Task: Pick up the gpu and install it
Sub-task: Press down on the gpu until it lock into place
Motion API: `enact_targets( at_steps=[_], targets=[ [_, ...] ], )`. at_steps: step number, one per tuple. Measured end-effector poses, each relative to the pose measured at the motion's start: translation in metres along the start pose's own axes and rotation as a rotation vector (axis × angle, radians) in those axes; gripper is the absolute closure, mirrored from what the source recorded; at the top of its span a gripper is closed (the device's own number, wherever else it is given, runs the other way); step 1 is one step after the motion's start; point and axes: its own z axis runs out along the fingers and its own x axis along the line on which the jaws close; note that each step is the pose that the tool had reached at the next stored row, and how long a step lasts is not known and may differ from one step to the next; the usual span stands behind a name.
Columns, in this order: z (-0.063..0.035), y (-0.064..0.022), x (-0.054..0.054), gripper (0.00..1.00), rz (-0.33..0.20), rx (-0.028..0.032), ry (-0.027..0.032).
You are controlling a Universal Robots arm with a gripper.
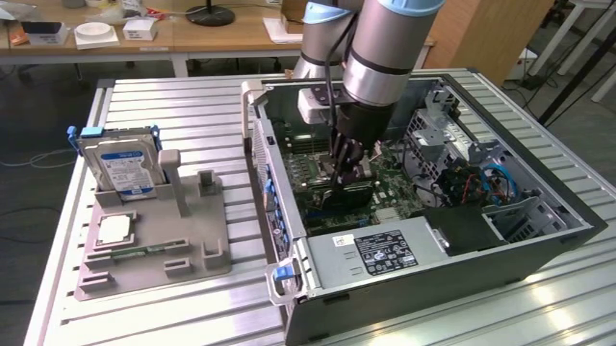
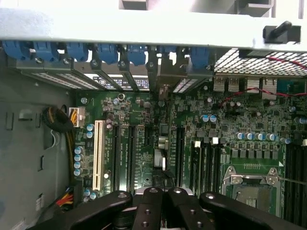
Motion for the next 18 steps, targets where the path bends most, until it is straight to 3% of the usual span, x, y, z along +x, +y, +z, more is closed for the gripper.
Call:
enact_targets(
  at_steps=[8, 18],
  targets=[
    [0.0069, -0.0004, -0.0001, 0.89, 0.000, 0.0000, 0.0004],
    [0.0087, -0.0003, -0.0001, 0.89, 0.000, 0.0000, 0.0011]
  ],
)
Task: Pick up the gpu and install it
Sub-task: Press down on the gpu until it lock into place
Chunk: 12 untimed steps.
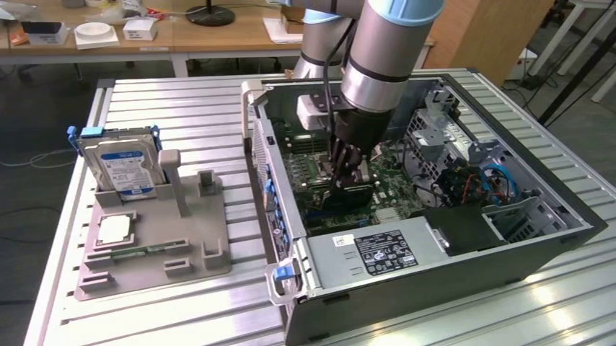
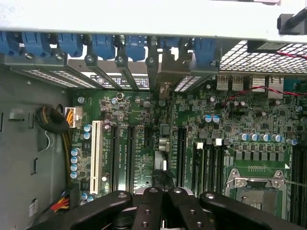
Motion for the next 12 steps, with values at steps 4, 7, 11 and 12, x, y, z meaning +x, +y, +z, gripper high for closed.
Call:
enact_targets(
  at_steps=[4, 7, 11, 12],
  targets=[
    [0.0014, 0.0002, 0.0000, 0.89, 0.000, -0.0001, 0.0010],
    [0.0016, 0.0002, 0.0000, 0.89, 0.000, -0.0001, 0.0013],
    [-0.0007, 0.0004, 0.0000, 0.89, 0.000, 0.0002, 0.0007],
    [-0.0011, 0.0004, 0.0001, 0.89, 0.000, 0.0001, 0.0005]
  ],
)
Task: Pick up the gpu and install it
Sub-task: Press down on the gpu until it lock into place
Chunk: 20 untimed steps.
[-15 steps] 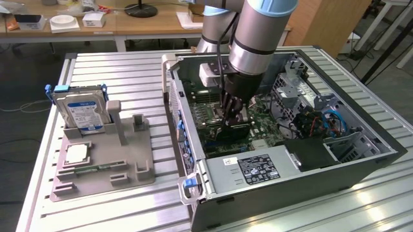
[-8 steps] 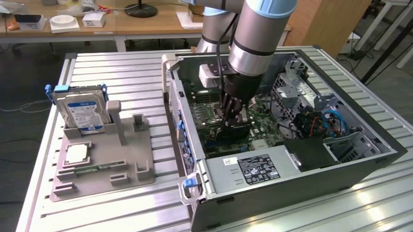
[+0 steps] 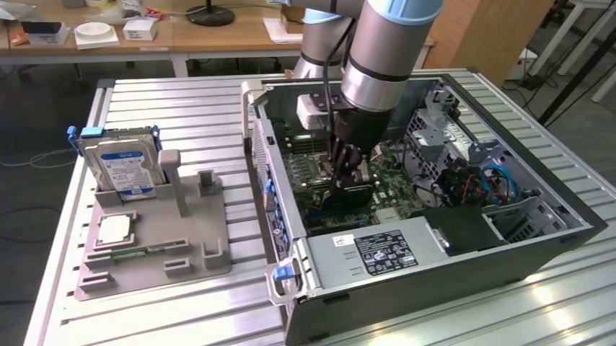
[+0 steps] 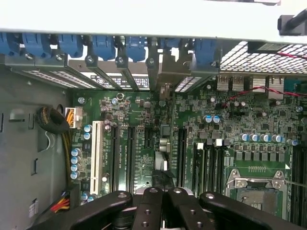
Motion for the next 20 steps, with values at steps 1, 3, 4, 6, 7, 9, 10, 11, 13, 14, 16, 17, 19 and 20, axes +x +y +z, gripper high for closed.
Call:
enact_targets(
  at_steps=[1, 3, 4, 6, 7, 9, 10, 11, 13, 14, 16, 17, 19, 20],
  targets=[
    [0.0001, -0.0001, -0.0001, 0.89, 0.000, 0.0002, -0.0010],
    [-0.0001, -0.0009, 0.0000, 0.89, -0.001, 0.0004, -0.0010],
    [-0.0003, -0.0023, 0.0000, 0.89, 0.000, 0.0003, -0.0008],
    [-0.0007, -0.0037, 0.0001, 0.89, 0.000, 0.0003, -0.0007],
    [-0.0006, -0.0037, 0.0001, 0.89, 0.000, 0.0028, -0.0009],
    [-0.0001, -0.0038, 0.0000, 0.89, 0.000, 0.0247, -0.0006],
    [0.0001, -0.0037, 0.0000, 0.89, 0.000, 0.0361, -0.0003],
    [0.0004, -0.0037, 0.0000, 0.89, 0.000, 0.0503, 0.0000],
    [0.0005, -0.0037, 0.0000, 0.89, 0.000, 0.0504, 0.0000],
    [0.0015, -0.0037, 0.0000, 0.89, 0.000, 0.0508, 0.0002],
    [0.0028, -0.0038, 0.0001, 0.89, 0.000, 0.0511, 0.0005],
    [0.0028, -0.0038, 0.0001, 0.89, 0.000, 0.0511, 0.0005],
    [0.0030, -0.0038, 0.0001, 0.89, 0.000, 0.0513, 0.0002],
    [0.0028, -0.0038, 0.0000, 0.89, 0.000, 0.0514, -0.0001]
  ],
)
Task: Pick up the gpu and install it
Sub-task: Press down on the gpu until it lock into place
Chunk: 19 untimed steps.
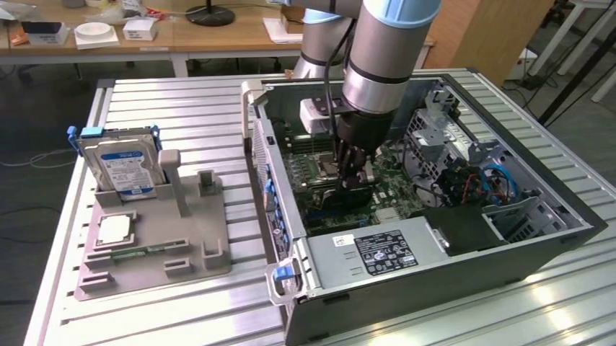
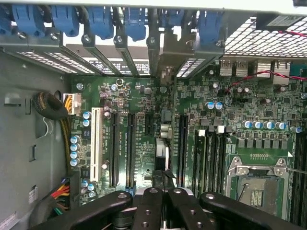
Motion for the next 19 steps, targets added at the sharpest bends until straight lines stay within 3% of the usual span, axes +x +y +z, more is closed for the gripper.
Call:
enact_targets(
  at_steps=[12, 19],
  targets=[
    [-0.0002, 0.0000, 0.001, 0.89, 0.000, 0.0019, 0.0002],
    [-0.0233, 0.0040, 0.001, 0.89, 0.000, 0.0018, 0.0000]
  ],
)
